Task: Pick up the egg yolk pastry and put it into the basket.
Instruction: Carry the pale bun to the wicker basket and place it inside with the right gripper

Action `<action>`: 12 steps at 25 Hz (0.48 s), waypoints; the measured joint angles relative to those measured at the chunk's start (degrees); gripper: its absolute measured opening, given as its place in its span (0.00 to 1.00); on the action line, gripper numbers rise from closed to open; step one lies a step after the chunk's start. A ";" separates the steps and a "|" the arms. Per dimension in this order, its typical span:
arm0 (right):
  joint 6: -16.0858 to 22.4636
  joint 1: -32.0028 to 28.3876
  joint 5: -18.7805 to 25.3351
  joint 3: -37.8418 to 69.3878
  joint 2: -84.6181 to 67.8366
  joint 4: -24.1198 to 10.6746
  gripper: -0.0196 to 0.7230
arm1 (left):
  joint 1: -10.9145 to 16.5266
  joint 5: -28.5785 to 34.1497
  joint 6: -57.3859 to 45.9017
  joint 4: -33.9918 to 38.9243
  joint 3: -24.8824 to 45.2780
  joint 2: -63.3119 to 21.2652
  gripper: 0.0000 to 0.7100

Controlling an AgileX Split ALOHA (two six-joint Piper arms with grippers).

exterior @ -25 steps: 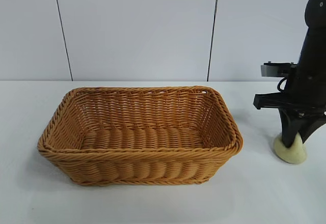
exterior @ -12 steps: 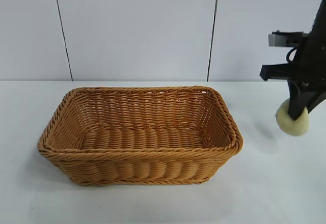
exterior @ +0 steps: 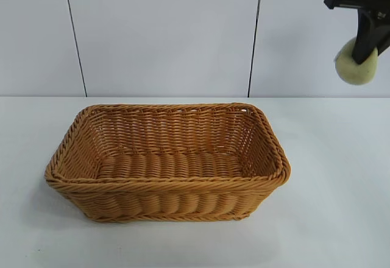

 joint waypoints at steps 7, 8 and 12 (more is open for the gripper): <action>-1.58 2.44 1.65 -5.84 4.53 3.54 0.04 | 0.00 0.00 0.00 0.00 0.00 0.00 0.97; -1.64 3.43 1.65 -6.09 4.87 3.64 0.04 | 0.00 0.00 0.00 0.00 0.00 0.00 0.97; -1.98 9.73 0.79 -6.44 6.27 4.01 0.04 | 0.00 0.00 0.00 0.00 0.00 0.00 0.97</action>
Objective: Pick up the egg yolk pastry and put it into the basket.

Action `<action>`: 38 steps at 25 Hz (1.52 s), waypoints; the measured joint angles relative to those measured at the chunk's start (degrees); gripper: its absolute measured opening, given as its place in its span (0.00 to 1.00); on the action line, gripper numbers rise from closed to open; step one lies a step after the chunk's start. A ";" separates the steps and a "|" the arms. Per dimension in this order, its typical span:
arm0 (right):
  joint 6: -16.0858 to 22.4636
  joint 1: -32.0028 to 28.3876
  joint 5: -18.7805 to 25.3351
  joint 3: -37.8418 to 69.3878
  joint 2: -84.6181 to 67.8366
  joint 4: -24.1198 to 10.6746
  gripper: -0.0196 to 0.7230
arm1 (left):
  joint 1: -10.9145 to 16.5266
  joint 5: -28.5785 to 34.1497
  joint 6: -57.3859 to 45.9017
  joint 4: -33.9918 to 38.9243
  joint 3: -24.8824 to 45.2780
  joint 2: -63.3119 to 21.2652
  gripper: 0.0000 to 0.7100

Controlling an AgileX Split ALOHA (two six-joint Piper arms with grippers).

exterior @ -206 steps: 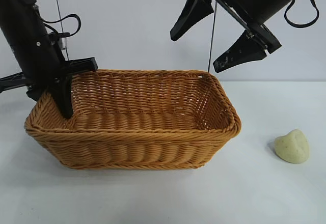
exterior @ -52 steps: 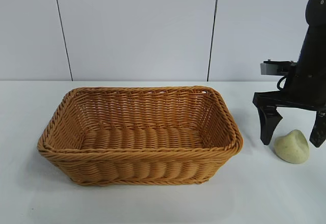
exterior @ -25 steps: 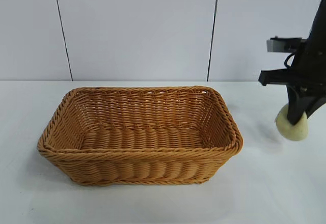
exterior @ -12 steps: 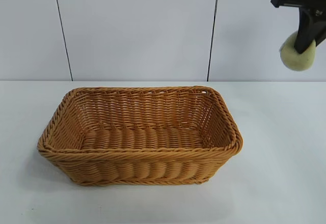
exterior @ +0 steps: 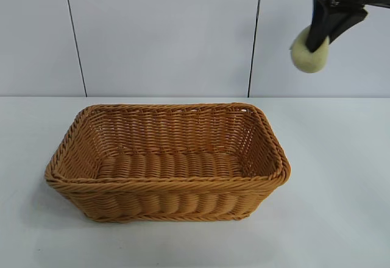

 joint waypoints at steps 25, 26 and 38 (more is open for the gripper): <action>4.92 22.81 -12.57 -0.18 18.07 0.77 0.11 | 0.00 0.00 0.00 -0.11 0.00 0.00 0.97; 4.92 22.81 -12.71 -0.18 18.14 0.90 0.17 | 0.00 0.00 0.00 -0.11 0.00 0.00 0.97; 6.61 22.65 3.29 -15.68 17.97 -5.84 0.95 | 0.00 0.00 0.00 -0.11 0.00 0.00 0.97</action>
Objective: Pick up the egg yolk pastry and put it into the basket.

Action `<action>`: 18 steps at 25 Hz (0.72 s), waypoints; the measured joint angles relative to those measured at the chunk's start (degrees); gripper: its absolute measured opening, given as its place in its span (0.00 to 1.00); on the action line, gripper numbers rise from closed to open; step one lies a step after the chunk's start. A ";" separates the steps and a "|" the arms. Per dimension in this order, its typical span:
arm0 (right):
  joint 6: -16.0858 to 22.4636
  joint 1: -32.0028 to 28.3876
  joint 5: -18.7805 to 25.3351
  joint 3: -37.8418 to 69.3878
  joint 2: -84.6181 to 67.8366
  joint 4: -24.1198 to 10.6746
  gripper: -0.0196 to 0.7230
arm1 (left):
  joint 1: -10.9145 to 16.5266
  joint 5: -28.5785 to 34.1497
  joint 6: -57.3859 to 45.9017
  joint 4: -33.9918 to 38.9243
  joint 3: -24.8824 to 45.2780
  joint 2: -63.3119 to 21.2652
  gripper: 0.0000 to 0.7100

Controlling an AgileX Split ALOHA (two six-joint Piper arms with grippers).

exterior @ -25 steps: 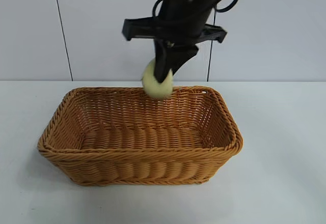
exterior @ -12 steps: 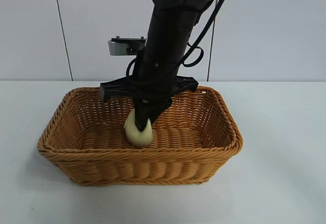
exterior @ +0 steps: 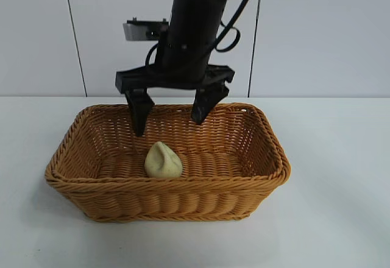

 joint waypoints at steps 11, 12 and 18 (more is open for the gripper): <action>1.49 -10.09 6.39 -9.42 -0.07 -3.65 0.96 | 0.00 0.00 -0.05 0.00 0.00 0.00 0.97; 1.49 -11.46 6.39 -9.42 -0.07 -3.71 0.96 | 0.00 0.00 -0.05 0.00 0.00 0.00 0.97; 1.31 -22.34 6.39 -9.42 -0.07 -3.77 0.96 | 0.00 0.00 -0.05 0.00 0.00 0.00 0.97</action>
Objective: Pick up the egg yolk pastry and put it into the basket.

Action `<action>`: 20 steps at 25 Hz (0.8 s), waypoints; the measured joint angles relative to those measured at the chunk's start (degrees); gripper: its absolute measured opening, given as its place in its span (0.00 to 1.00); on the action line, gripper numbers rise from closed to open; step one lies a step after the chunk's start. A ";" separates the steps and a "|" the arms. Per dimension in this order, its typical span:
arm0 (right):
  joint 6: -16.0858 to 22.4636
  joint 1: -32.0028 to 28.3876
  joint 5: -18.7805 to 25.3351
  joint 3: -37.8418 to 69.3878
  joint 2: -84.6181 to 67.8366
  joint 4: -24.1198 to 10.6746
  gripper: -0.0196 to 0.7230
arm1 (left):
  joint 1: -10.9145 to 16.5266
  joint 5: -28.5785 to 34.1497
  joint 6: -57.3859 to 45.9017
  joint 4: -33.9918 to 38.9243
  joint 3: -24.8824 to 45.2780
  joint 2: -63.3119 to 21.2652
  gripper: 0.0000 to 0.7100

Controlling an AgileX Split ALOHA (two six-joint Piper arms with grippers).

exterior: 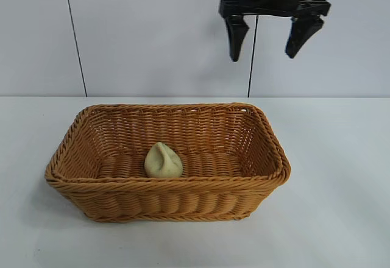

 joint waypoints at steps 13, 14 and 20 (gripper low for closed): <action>-1.27 -11.80 0.00 0.08 0.00 1.81 0.96 | 0.00 0.00 0.00 0.00 0.00 0.00 0.97; -1.32 -11.75 0.00 0.47 -0.08 2.23 0.96 | 0.00 0.00 0.00 0.00 0.00 0.00 0.97; -3.05 -11.75 -0.07 10.51 -5.19 2.19 0.96 | 0.00 0.00 0.00 0.00 0.00 0.00 0.97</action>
